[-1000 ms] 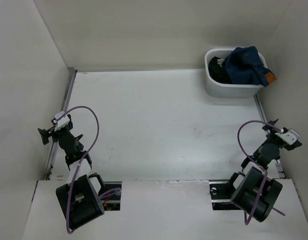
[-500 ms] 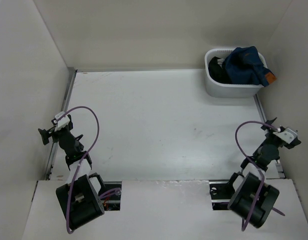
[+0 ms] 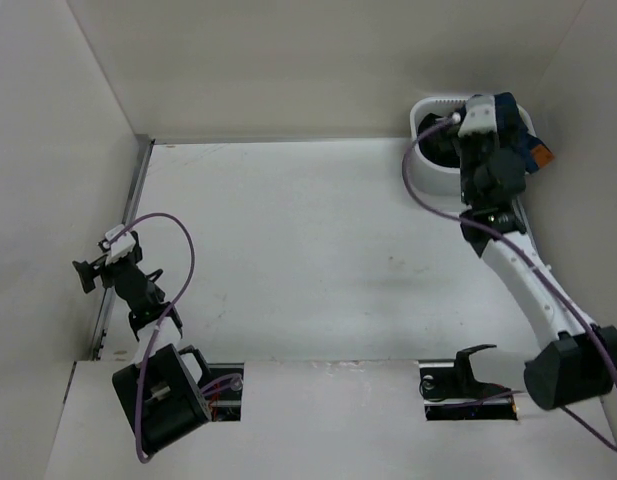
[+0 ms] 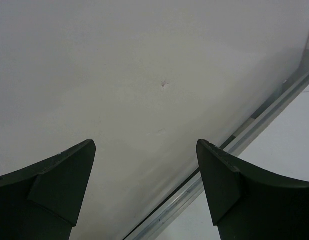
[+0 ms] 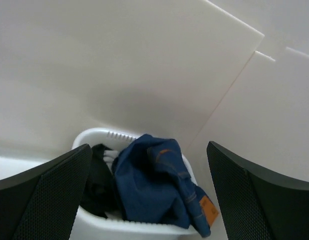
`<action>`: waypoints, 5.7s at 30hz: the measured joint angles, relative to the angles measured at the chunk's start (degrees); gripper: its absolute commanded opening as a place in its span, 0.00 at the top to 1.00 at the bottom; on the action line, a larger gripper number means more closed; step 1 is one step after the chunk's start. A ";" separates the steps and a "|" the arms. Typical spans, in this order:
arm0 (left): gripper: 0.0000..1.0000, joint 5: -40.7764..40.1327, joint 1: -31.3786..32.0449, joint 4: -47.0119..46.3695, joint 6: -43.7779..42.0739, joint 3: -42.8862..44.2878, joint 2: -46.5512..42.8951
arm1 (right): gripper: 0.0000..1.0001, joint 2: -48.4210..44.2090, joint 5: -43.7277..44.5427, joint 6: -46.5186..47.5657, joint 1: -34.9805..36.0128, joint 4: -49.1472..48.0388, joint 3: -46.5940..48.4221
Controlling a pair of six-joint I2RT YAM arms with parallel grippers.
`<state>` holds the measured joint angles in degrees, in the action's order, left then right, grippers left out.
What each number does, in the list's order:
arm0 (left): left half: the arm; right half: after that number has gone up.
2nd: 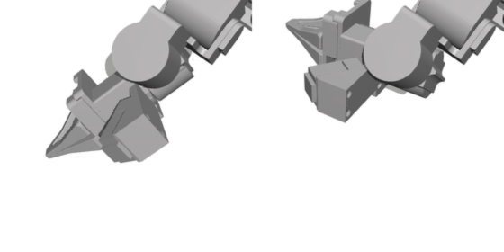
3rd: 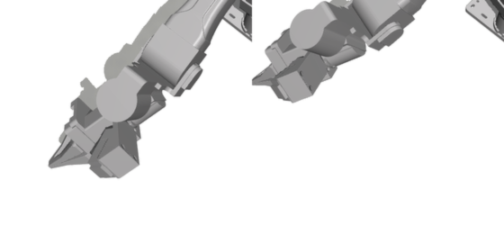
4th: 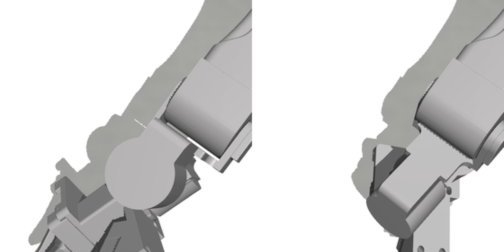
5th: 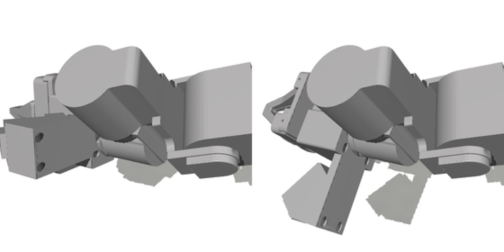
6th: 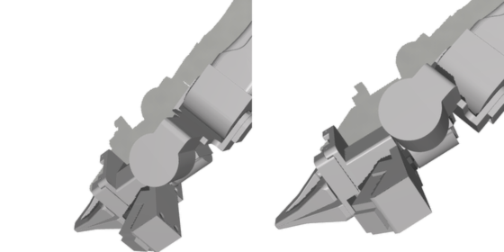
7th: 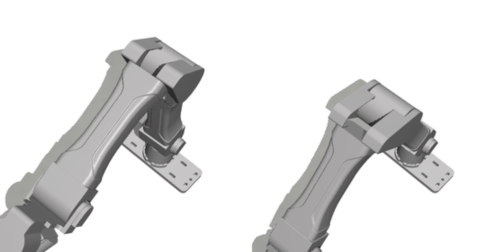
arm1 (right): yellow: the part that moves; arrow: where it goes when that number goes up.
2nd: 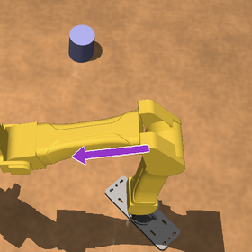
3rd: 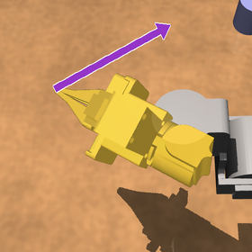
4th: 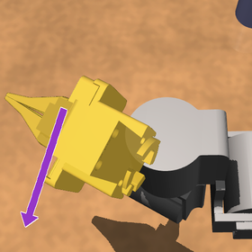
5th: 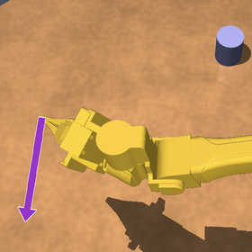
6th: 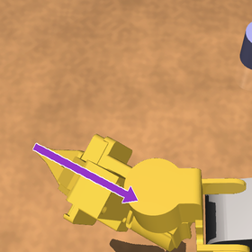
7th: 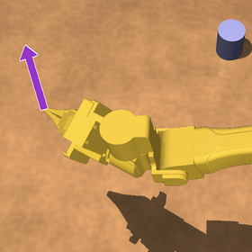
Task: Fold and stack the trousers
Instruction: Grab the trousers from the pile, then move the trousers to the center of the board, then flatten the trousers out
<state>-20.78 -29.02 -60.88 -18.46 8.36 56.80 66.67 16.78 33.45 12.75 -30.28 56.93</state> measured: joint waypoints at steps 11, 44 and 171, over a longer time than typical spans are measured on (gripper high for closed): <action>0.17 0.50 -1.64 0.28 1.25 0.00 0.26 | 0.00 43.19 11.28 -20.57 -9.55 44.98 62.73; 0.17 4.70 -4.66 6.69 4.63 1.90 -1.64 | 1.00 34.34 19.69 -25.33 -6.38 40.83 53.11; 0.31 32.70 38.95 83.93 -7.56 39.06 14.14 | 0.85 32.57 -24.76 -49.27 33.46 63.34 41.66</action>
<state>11.92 9.93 23.05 -26.02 47.42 70.94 99.24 -7.99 -15.81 46.22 33.06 98.59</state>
